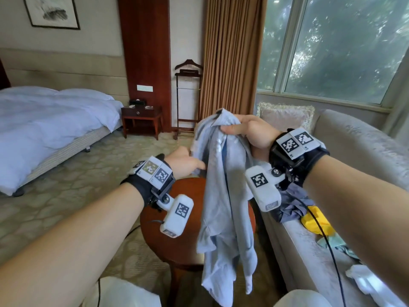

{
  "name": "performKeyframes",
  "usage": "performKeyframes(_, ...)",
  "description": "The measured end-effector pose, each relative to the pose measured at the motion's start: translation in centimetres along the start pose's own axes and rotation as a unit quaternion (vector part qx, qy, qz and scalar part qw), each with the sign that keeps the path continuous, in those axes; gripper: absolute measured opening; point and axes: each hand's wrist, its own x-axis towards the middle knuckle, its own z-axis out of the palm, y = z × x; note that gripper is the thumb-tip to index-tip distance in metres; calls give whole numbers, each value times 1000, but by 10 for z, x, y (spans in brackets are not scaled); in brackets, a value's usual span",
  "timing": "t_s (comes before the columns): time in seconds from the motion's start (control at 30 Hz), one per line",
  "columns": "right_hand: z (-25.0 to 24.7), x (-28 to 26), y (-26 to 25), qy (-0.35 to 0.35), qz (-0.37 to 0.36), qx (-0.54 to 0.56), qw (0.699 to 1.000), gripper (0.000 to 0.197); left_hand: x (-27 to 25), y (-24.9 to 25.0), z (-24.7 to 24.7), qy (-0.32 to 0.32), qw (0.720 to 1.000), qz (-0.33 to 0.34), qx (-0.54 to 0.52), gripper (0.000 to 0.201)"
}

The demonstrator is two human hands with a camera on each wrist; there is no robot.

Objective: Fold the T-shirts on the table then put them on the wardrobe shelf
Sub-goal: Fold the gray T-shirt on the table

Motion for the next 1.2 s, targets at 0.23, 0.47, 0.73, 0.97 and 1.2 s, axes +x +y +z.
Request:
performKeyframes(0.23,-10,-10,-7,65,17,12,998,23,-1,12,-22,178,967,-3,-181,20)
performKeyframes(0.47,-2,-21,1,53,118,-205,970,43,-23,36,-55,265,957,96,-73,26)
performKeyframes(0.73,-14,-35,8,38,187,-432,881,28,-54,9,-82,291,928,41,229,42)
performKeyframes(0.97,-19,-26,45,206,137,-270,930,23,-44,-26,-80,278,940,-54,192,54)
performKeyframes(1.2,-44,2,100,303,207,-342,865,37,-8,-55,-65,182,935,-87,293,71)
